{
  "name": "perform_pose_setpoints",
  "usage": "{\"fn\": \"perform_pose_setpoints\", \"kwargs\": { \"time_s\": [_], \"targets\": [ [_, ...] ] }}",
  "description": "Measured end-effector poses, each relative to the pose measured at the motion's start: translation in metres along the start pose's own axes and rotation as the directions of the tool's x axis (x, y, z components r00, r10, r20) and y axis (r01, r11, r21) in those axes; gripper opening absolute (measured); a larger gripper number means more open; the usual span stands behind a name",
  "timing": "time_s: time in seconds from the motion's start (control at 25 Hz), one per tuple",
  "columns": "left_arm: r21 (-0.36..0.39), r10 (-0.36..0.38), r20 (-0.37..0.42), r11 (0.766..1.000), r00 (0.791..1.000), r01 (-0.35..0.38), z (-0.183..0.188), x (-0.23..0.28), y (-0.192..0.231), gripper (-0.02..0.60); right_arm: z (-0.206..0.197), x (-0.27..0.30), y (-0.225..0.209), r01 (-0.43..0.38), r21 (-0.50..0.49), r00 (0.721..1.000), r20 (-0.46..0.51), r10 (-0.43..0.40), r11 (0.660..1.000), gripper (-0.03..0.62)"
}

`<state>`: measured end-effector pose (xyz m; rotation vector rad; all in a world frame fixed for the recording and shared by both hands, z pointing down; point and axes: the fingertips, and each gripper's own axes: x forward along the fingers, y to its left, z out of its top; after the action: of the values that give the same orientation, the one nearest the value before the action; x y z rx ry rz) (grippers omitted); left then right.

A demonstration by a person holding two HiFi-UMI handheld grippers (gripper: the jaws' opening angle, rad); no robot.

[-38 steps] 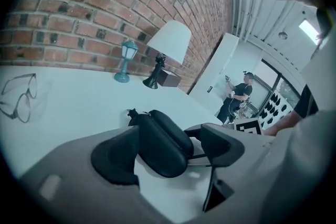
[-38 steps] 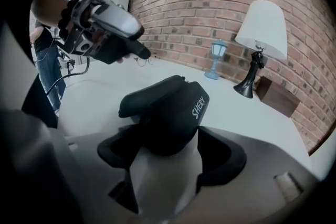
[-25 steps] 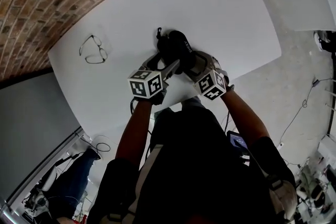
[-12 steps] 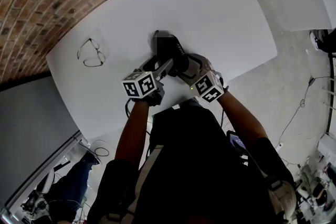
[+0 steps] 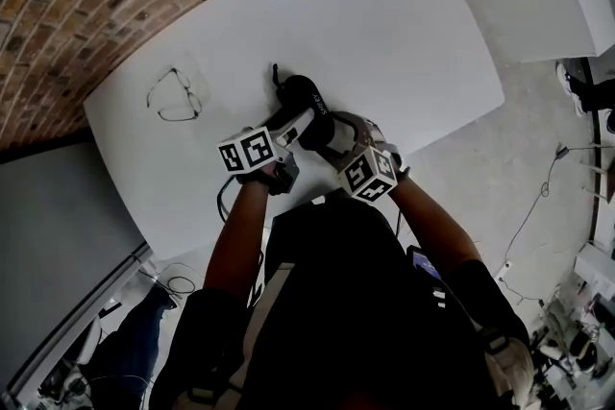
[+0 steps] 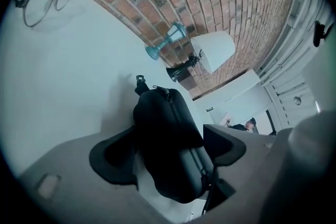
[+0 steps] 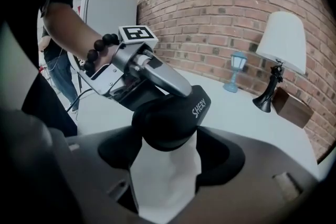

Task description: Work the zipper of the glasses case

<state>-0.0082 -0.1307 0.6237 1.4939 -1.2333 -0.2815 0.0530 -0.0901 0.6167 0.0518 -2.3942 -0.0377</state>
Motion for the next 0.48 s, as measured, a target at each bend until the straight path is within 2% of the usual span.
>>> {"fn": "perform_pose_setpoints", "kwargs": {
  "time_s": [0.24,0.48],
  "targets": [
    [-0.042,-0.024,0.002,0.999,1.0,0.024,0.008,-0.009,0.015,0.411,0.012,0.014,0.018,0.004,0.013,1.0,0.006,-0.004,1.0,0.319],
    [-0.061,-0.035,-0.027,0.998,0.999,0.033,0.005,-0.01,0.019,0.419,0.024,0.023,0.04,0.002,-0.047,1.0,0.016,-0.001,0.999,0.313]
  ]
}}
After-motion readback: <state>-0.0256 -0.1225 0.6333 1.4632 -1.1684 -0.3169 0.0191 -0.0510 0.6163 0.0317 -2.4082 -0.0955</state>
